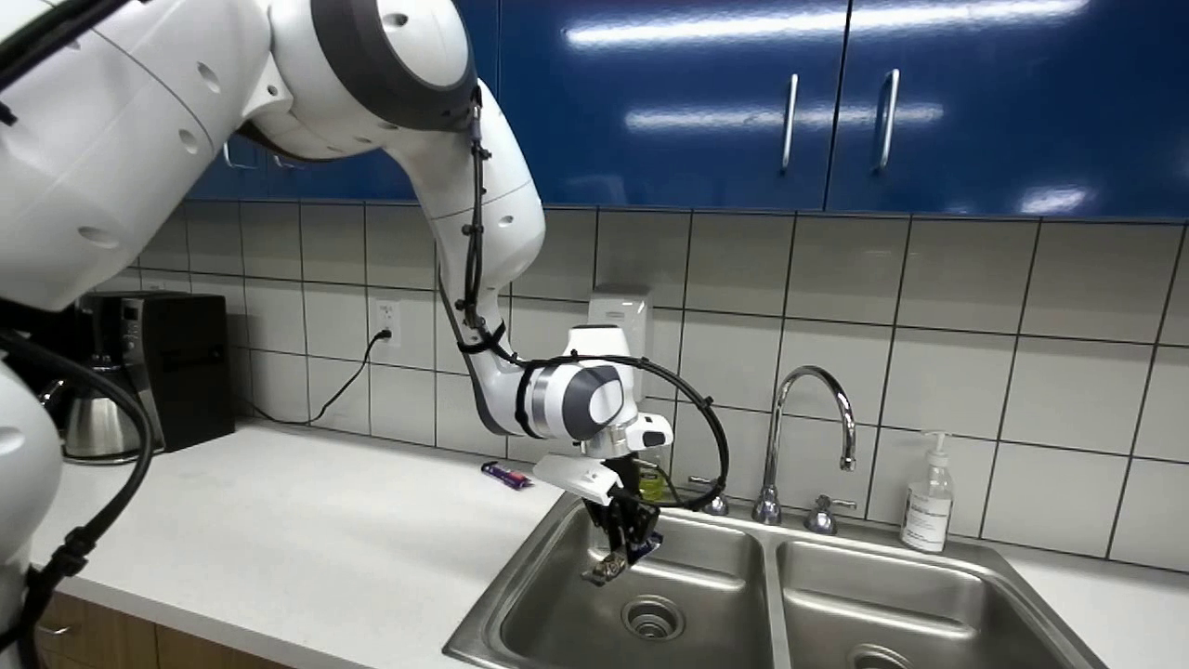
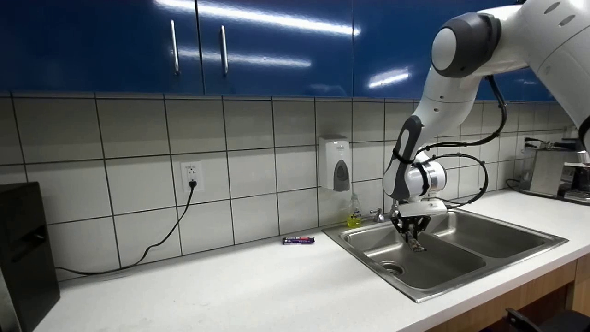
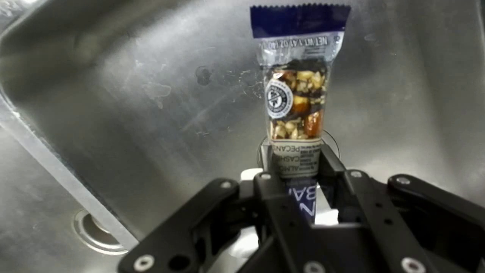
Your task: Put one sachet in the sink on the left.
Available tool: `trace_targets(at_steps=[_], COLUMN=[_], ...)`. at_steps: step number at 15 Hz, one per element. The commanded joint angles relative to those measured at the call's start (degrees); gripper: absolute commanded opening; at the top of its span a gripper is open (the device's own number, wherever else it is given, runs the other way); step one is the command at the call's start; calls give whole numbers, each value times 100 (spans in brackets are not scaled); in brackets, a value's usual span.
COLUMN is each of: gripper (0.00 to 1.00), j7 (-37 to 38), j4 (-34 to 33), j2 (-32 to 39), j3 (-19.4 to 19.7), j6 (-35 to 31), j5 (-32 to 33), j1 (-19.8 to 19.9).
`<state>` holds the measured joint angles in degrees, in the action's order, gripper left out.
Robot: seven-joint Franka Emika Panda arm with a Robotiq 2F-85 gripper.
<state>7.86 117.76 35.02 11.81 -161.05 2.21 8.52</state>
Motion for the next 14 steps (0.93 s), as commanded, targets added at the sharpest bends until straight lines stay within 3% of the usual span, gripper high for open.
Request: trace_targets(at_steps=[1,7,14], gripper=[8,8,8], j7=[-331,-332,-321], j4=[-815,-1440,-1815], j2=[737,1701,2327], j3=[-264,-328,-322], j6=[138,192,262], j5=[-199,-163,-132], j1=[284,288,222])
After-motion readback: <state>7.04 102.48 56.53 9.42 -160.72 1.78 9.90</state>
